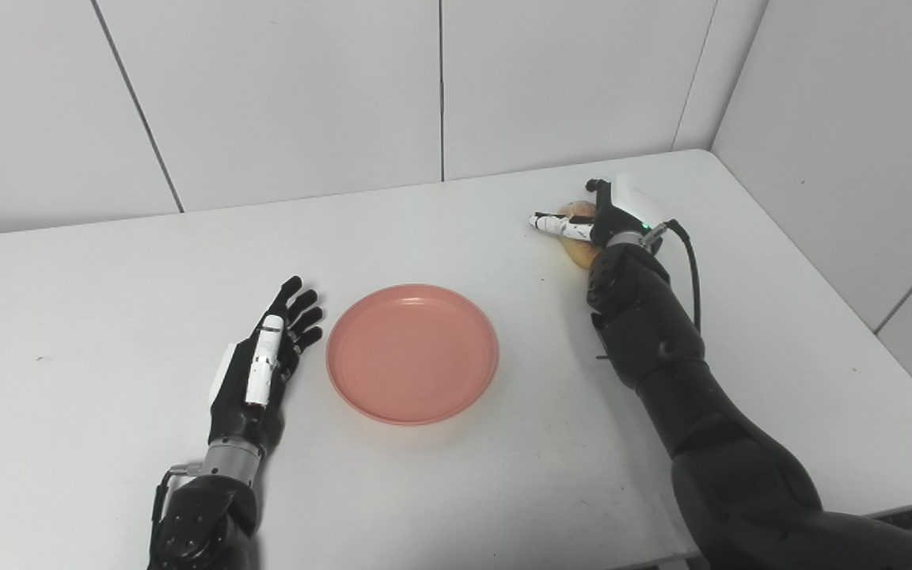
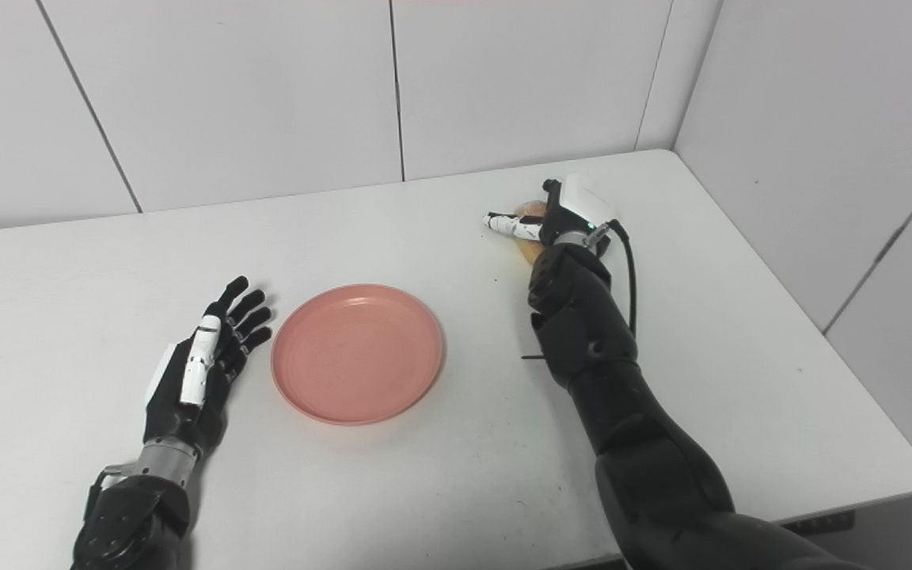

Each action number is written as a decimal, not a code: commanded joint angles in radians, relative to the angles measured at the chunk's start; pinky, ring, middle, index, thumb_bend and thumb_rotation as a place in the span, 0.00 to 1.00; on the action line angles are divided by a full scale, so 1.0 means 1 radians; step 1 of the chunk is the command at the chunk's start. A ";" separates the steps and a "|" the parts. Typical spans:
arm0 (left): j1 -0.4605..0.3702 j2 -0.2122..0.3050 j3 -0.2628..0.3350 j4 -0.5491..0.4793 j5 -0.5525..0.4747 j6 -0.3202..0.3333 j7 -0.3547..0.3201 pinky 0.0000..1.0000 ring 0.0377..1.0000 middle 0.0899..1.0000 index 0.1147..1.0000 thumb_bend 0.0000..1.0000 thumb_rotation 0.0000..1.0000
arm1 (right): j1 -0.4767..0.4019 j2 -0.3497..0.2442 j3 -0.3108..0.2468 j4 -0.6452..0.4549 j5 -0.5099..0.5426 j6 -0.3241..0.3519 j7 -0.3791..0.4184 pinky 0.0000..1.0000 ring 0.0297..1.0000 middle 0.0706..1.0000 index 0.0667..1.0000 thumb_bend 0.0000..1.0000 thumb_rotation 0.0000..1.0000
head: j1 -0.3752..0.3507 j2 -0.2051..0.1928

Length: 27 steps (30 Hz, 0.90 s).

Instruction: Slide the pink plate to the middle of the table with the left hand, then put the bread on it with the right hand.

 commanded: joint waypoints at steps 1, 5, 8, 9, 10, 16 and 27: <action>-0.003 -0.007 -0.003 -0.022 0.006 0.006 0.008 0.89 0.90 0.90 0.89 0.34 1.00 | -0.058 -0.016 0.010 -0.020 0.011 -0.006 -0.013 0.69 0.80 0.83 0.79 0.90 0.52 | 0.001 0.001; -0.003 -0.004 -0.004 -0.018 0.006 0.003 0.005 0.89 0.90 0.90 0.89 0.34 1.00 | -0.061 -0.023 0.028 -0.011 0.028 -0.007 -0.045 0.51 0.63 0.70 0.75 0.88 0.36 | 0.003 0.004; -0.003 -0.004 -0.004 -0.014 0.006 0.002 0.005 0.89 0.90 0.90 0.89 0.35 1.00 | -0.062 -0.036 0.055 -0.001 0.036 -0.007 -0.069 0.41 0.50 0.58 0.66 0.82 0.29 | 0.004 0.007; -0.004 -0.003 -0.005 -0.014 0.006 0.002 0.004 0.89 0.90 0.90 0.89 0.35 1.00 | -0.063 -0.042 0.070 0.005 0.038 -0.009 -0.079 0.38 0.46 0.53 0.60 0.78 0.26 | 0.004 0.007; -0.004 -0.004 -0.005 -0.015 0.005 0.003 0.004 0.89 0.90 0.90 0.89 0.35 1.00 | -0.064 -0.048 0.083 0.010 0.041 -0.010 -0.084 0.35 0.41 0.48 0.51 0.63 0.20 | 0.005 0.007; -0.004 -0.006 -0.008 -0.027 0.008 0.016 0.008 0.89 0.90 0.90 0.89 0.35 1.00 | -0.060 -0.067 0.136 0.005 0.075 -0.013 -0.100 0.26 0.29 0.36 0.45 0.51 0.15 | 0.007 0.011; -0.006 -0.010 -0.007 -0.023 0.007 0.021 0.008 0.89 0.90 0.90 0.89 0.35 1.00 | -0.051 -0.071 0.133 -0.057 0.062 -0.006 -0.064 0.26 0.31 0.40 0.45 0.50 0.14 | 0.017 0.015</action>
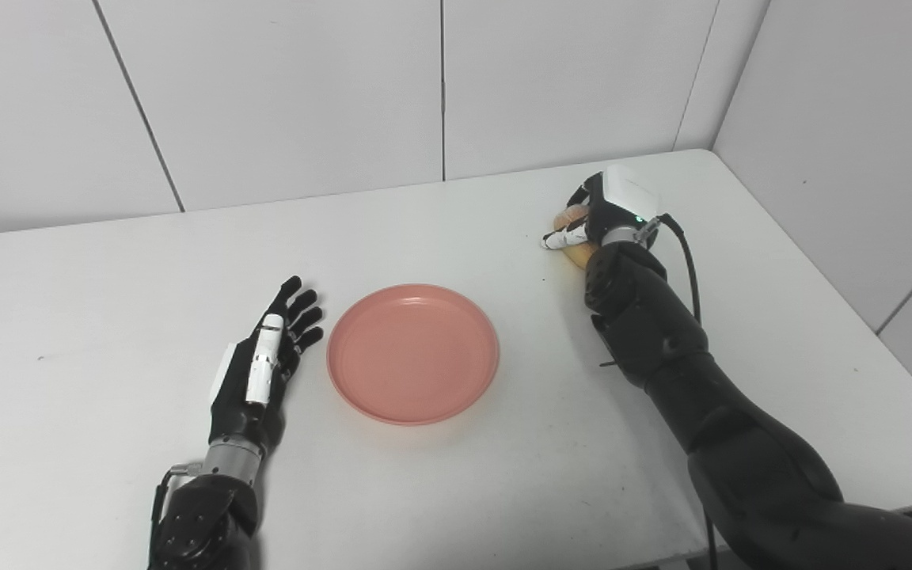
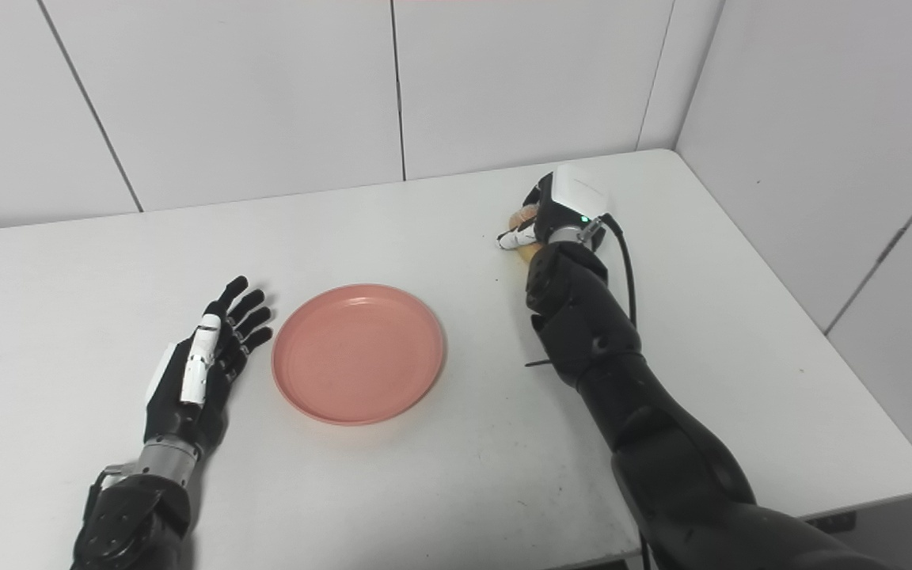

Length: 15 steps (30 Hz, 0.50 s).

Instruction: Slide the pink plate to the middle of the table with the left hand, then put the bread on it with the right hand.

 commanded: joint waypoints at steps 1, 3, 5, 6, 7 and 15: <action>-0.007 -0.006 -0.006 -0.014 0.009 0.006 0.007 0.89 0.90 0.90 0.89 0.35 1.00 | -0.048 -0.022 -0.008 -0.062 -0.031 -0.006 0.008 0.27 0.33 0.41 0.45 0.50 0.14 | 0.003 0.001; -0.007 -0.008 -0.007 -0.018 0.012 0.009 0.010 0.89 0.89 0.90 0.89 0.35 1.00 | -0.046 -0.020 -0.015 -0.088 -0.045 -0.006 0.022 0.28 0.35 0.43 0.45 0.50 0.14 | 0.007 0.002; -0.006 -0.010 -0.009 -0.020 0.015 0.011 0.014 0.88 0.89 0.90 0.89 0.35 1.00 | -0.040 -0.021 -0.019 -0.120 -0.052 -0.006 0.037 0.29 0.36 0.44 0.45 0.50 0.14 | 0.011 0.002; -0.006 -0.010 -0.010 -0.021 0.016 0.011 0.016 0.88 0.89 0.90 0.89 0.34 1.00 | -0.038 -0.022 -0.018 -0.136 -0.054 -0.006 0.043 0.30 0.37 0.45 0.45 0.50 0.14 | 0.011 0.002; -0.006 -0.011 -0.010 -0.019 0.017 0.011 0.018 0.88 0.89 0.90 0.89 0.34 1.00 | -0.032 -0.024 -0.016 -0.165 -0.062 -0.006 0.052 0.30 0.37 0.45 0.45 0.50 0.14 | 0.015 0.003; -0.007 -0.020 -0.013 -0.022 0.023 0.018 0.027 0.88 0.89 0.90 0.89 0.34 1.00 | -0.002 0.008 -0.030 -0.383 -0.156 -0.006 0.192 0.29 0.36 0.42 0.45 0.50 0.14 | 0.038 0.008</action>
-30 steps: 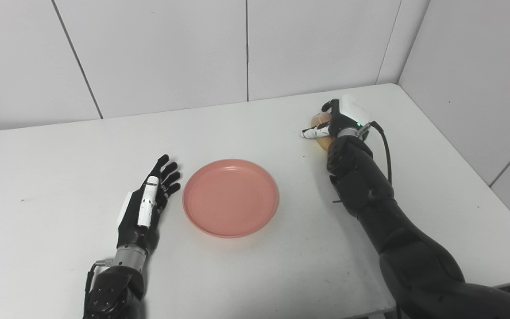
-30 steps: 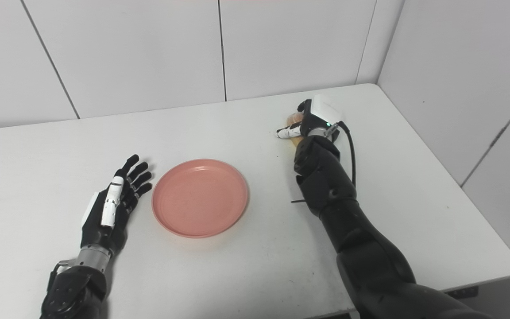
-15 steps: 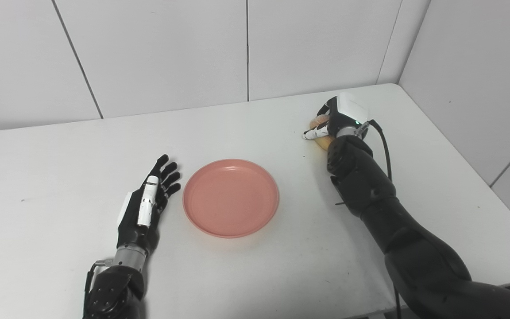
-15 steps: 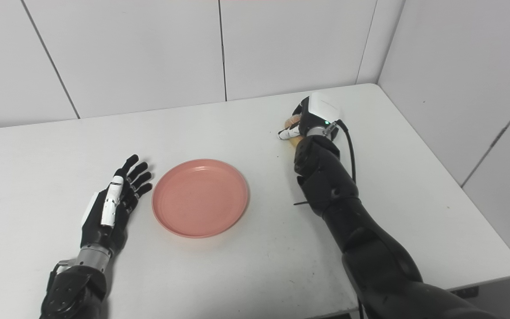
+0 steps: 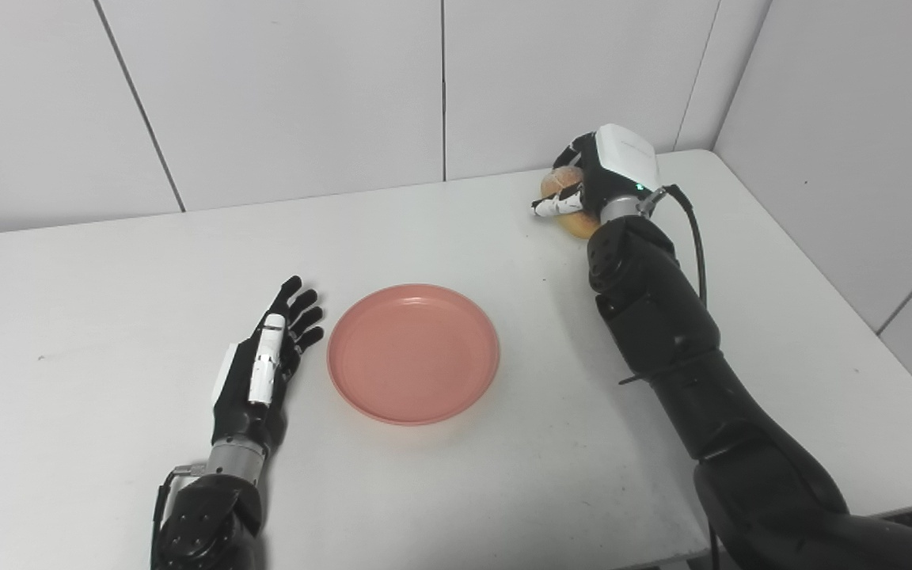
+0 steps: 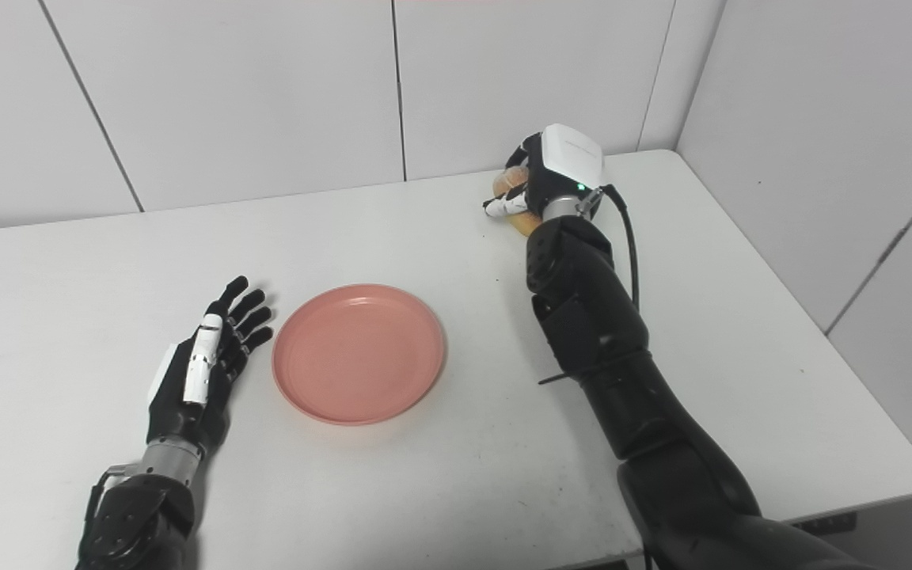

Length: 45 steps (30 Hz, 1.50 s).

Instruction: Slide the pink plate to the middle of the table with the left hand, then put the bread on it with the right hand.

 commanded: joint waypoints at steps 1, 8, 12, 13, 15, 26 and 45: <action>-0.010 -0.010 -0.007 -0.016 0.011 0.009 0.008 0.88 0.89 0.90 0.89 0.33 1.00 | -0.037 0.008 0.003 -0.084 -0.038 -0.007 0.026 0.28 0.35 0.42 0.45 0.50 0.14 | 0.001 0.001; -0.012 -0.019 -0.019 -0.014 0.026 0.008 0.015 0.89 0.90 0.91 0.90 0.34 1.00 | -0.020 0.087 -0.001 -0.264 -0.120 -0.007 0.184 0.29 0.36 0.42 0.45 0.50 0.14 | 0.048 0.013; -0.015 -0.027 -0.033 -0.019 0.058 0.015 0.035 0.89 0.90 0.91 0.90 0.33 1.00 | 0.001 0.137 0.029 -0.377 -0.156 -0.007 0.266 0.30 0.37 0.42 0.45 0.50 0.14 | 0.072 0.021; -0.015 -0.029 -0.036 -0.019 0.067 0.016 0.042 0.88 0.90 0.90 0.90 0.33 1.00 | 0.006 0.146 0.037 -0.399 -0.166 -0.007 0.285 0.30 0.36 0.42 0.45 0.50 0.14 | 0.085 0.025; -0.016 -0.035 -0.041 -0.023 0.080 0.021 0.054 0.87 0.89 0.89 0.89 0.33 1.00 | 0.018 0.163 0.052 -0.436 -0.173 -0.007 0.309 0.29 0.34 0.40 0.45 0.50 0.14 | 0.097 0.028; -0.019 -0.069 -0.060 -0.034 0.136 0.038 0.101 0.86 0.89 0.89 0.90 0.33 1.00 | 0.123 0.216 0.189 -0.541 -0.155 -0.021 0.318 0.30 0.36 0.41 0.45 0.50 0.14 | 0.177 0.059; -0.023 -0.091 -0.064 -0.046 0.161 0.056 0.124 0.85 0.89 0.90 0.89 0.34 1.00 | 0.248 0.185 0.286 -0.511 -0.118 -0.028 0.306 0.27 0.34 0.41 0.45 0.50 0.13 | 0.236 0.084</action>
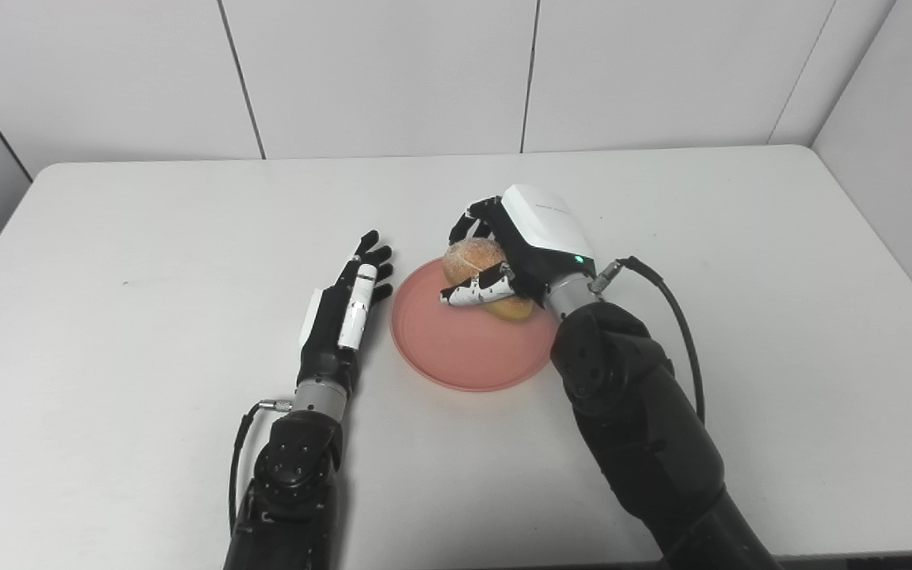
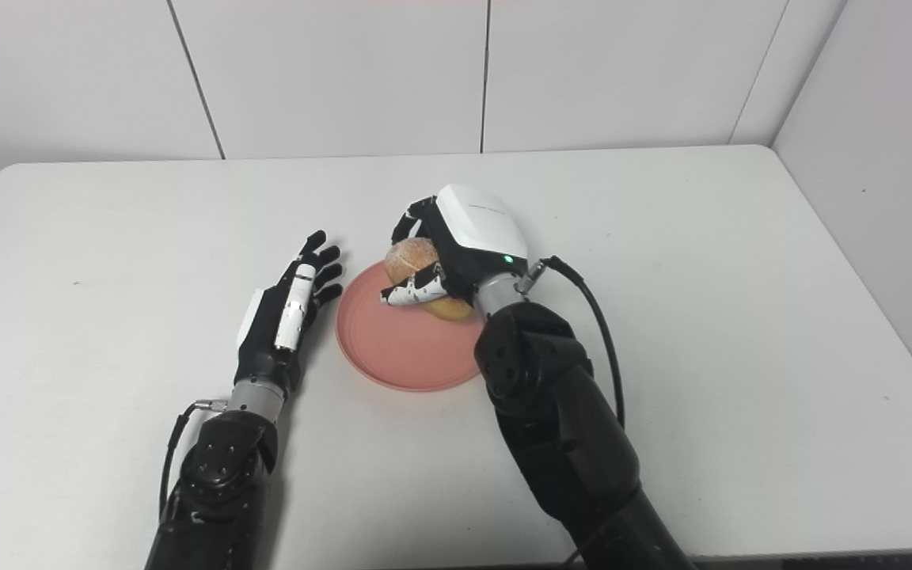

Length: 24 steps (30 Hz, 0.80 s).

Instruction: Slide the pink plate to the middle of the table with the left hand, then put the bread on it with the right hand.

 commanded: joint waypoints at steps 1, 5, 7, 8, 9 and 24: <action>-0.023 -0.023 -0.011 -0.022 0.002 0.011 0.000 0.85 0.89 0.90 0.89 0.34 1.00 | -0.017 -0.002 0.008 -0.004 -0.010 -0.022 -0.028 0.27 0.34 0.41 0.46 0.50 0.13 | 0.002 0.002; -0.024 -0.023 -0.014 -0.023 0.006 0.014 -0.003 0.86 0.89 0.90 0.90 0.34 1.00 | -0.007 -0.001 0.022 0.041 -0.018 -0.020 -0.053 0.27 0.33 0.40 0.46 0.50 0.13 | 0.006 0.003; -0.024 -0.024 -0.014 -0.022 0.005 0.015 -0.003 0.86 0.89 0.90 0.90 0.34 1.00 | -0.005 -0.005 0.030 0.069 -0.010 -0.038 -0.077 0.27 0.34 0.41 0.45 0.50 0.13 | 0.007 0.002; -0.024 -0.024 -0.015 -0.021 0.005 0.014 -0.003 0.86 0.89 0.90 0.90 0.34 1.00 | -0.005 -0.008 0.034 0.082 -0.007 -0.045 -0.087 0.28 0.34 0.41 0.45 0.50 0.13 | 0.008 0.001; -0.024 -0.024 -0.015 -0.021 0.005 0.013 -0.003 0.86 0.90 0.90 0.90 0.34 1.00 | -0.006 -0.011 0.040 0.097 -0.005 -0.054 -0.098 0.28 0.35 0.42 0.45 0.50 0.13 | 0.008 0.001; -0.024 -0.032 -0.013 -0.011 0.005 -0.004 0.004 0.86 0.90 0.90 0.89 0.34 1.00 | -0.022 -0.015 0.079 0.242 0.029 -0.093 -0.195 0.29 0.36 0.42 0.45 0.50 0.14 | 0.020 0.004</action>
